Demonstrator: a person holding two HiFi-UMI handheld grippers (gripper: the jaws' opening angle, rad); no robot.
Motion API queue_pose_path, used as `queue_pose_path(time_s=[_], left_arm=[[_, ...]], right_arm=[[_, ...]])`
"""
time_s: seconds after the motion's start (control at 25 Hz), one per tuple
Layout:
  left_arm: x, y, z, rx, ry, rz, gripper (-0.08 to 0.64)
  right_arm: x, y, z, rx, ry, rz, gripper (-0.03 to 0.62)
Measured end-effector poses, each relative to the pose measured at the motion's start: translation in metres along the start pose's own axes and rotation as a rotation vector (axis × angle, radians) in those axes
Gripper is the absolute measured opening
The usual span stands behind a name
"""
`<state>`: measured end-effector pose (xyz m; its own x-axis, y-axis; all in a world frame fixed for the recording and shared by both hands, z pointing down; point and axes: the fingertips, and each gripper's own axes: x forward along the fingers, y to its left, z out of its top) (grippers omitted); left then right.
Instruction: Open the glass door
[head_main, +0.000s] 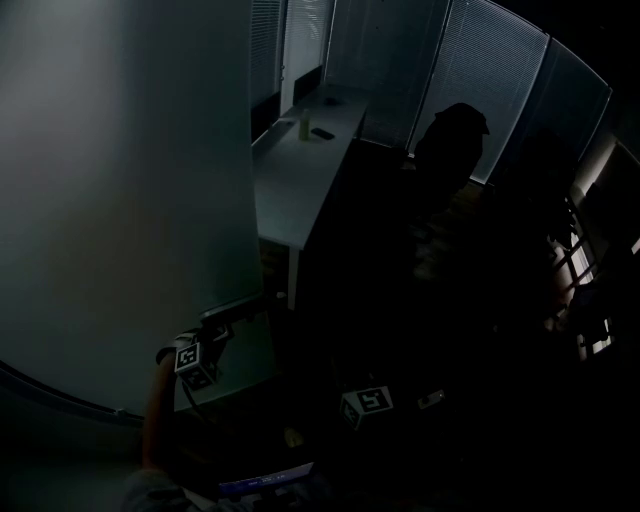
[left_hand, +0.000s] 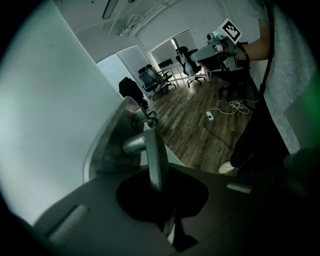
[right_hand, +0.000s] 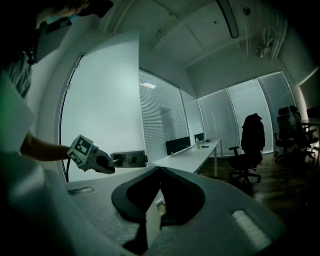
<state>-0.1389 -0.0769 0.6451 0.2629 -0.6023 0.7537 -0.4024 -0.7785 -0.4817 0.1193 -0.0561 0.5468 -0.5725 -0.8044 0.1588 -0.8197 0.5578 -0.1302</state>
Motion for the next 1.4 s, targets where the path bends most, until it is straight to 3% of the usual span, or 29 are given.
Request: queue_pose_path(time_s=[1.4], left_arm=[[-0.049,-0.095,0.025,0.127,-0.067,-0.029,0.002]], right_arm=[[-0.054,0.016,-0.008,0.016,-0.018,-0.067,0.003]])
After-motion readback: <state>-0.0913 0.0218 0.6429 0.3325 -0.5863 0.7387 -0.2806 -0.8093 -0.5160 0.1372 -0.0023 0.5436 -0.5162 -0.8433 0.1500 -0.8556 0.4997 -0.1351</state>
